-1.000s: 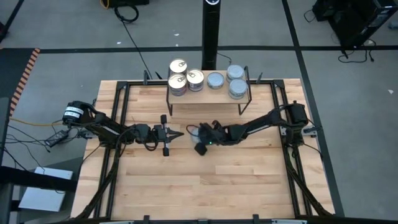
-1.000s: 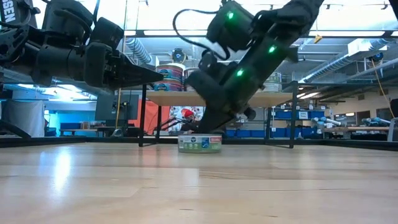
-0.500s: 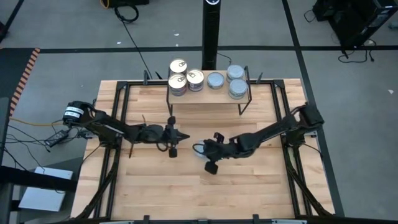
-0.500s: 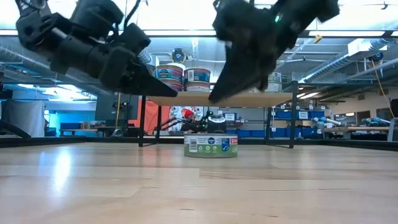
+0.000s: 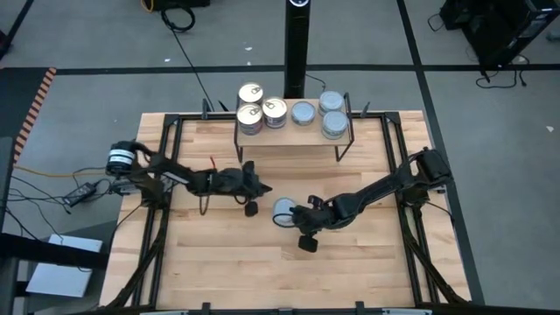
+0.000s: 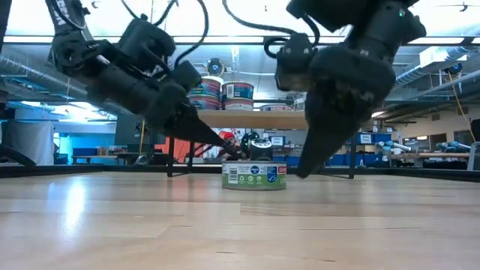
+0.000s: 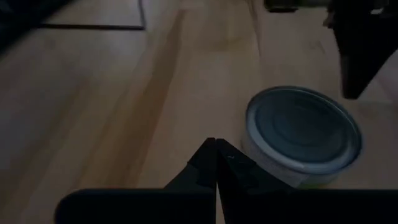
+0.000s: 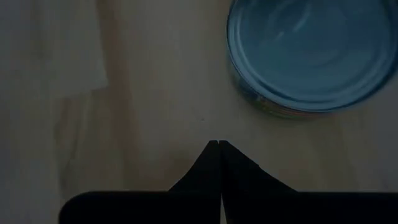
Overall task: Stack canned seafood by type on shelf
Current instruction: Stack the green tuna can on the left green tuna can on the shelf
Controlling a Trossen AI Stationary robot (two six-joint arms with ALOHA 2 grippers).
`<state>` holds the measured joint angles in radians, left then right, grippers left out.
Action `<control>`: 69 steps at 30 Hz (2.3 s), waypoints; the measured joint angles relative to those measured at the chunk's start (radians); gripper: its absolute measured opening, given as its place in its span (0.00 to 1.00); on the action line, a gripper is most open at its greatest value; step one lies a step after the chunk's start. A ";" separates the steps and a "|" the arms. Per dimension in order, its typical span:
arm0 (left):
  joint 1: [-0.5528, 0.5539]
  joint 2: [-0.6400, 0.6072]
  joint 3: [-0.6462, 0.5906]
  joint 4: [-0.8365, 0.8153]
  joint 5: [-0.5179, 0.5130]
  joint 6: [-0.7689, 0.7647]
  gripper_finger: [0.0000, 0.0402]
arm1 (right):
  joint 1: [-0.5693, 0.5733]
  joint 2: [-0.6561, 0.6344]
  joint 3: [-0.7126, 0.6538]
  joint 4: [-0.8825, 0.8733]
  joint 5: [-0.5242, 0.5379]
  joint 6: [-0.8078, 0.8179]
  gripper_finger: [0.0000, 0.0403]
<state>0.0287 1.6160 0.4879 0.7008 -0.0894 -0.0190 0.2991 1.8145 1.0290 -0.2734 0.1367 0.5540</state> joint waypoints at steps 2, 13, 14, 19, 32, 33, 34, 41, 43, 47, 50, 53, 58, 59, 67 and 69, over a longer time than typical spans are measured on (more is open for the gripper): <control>0.005 0.043 0.023 -0.002 0.029 0.003 0.01 | -0.007 0.020 0.000 0.008 0.014 -0.010 0.01; 0.001 0.230 0.128 0.001 0.098 0.013 0.01 | -0.048 0.069 0.000 0.073 0.097 -0.055 0.01; -0.001 0.238 0.131 0.003 0.102 0.013 0.01 | -0.048 0.069 0.001 0.074 0.107 -0.057 0.01; -0.015 0.246 0.137 0.007 0.099 0.038 0.01 | -0.045 0.067 0.000 0.072 0.130 -0.061 0.01; -0.021 0.246 0.137 -0.003 0.096 0.045 0.01 | -0.044 0.057 0.000 0.067 0.160 -0.060 0.01; -0.021 0.247 0.137 -0.008 0.096 0.046 0.01 | -0.041 0.049 0.000 0.067 0.162 -0.060 0.01; -0.021 0.246 0.137 -0.013 0.096 0.052 0.01 | -0.037 0.039 0.000 0.065 0.169 -0.060 0.01; -0.023 0.248 0.136 -0.031 0.105 0.065 0.01 | -0.024 -0.043 0.001 0.029 0.227 -0.051 0.01; -0.024 0.248 0.136 -0.030 0.104 0.065 0.01 | -0.027 -0.053 0.001 0.036 0.227 -0.055 0.01; -0.032 0.248 0.136 -0.025 0.102 0.065 0.01 | -0.039 -0.053 0.002 0.039 0.212 -0.065 0.01; -0.037 0.248 0.135 -0.023 0.102 0.068 0.01 | -0.047 -0.053 0.002 0.040 0.206 -0.077 0.01; -0.037 0.248 0.135 -0.022 0.102 0.068 0.01 | -0.049 -0.053 0.008 0.054 0.201 -0.096 0.01; -0.038 0.248 0.135 -0.022 0.096 0.068 0.01 | -0.049 -0.053 0.046 0.073 0.202 -0.131 0.01; -0.038 0.248 0.135 -0.022 0.096 0.068 0.01 | -0.050 -0.053 0.054 0.073 0.205 -0.141 0.01; -0.045 0.248 0.135 -0.020 0.091 0.068 0.01 | -0.065 -0.054 0.072 0.129 0.216 -0.182 0.01; -0.049 0.248 0.135 -0.019 0.086 0.069 0.01 | -0.074 -0.054 0.073 0.145 0.217 -0.190 0.01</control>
<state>-0.0206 1.8645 0.6231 0.6820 -0.0032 0.0504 0.2255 1.7607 1.1017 -0.1285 0.3534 0.3638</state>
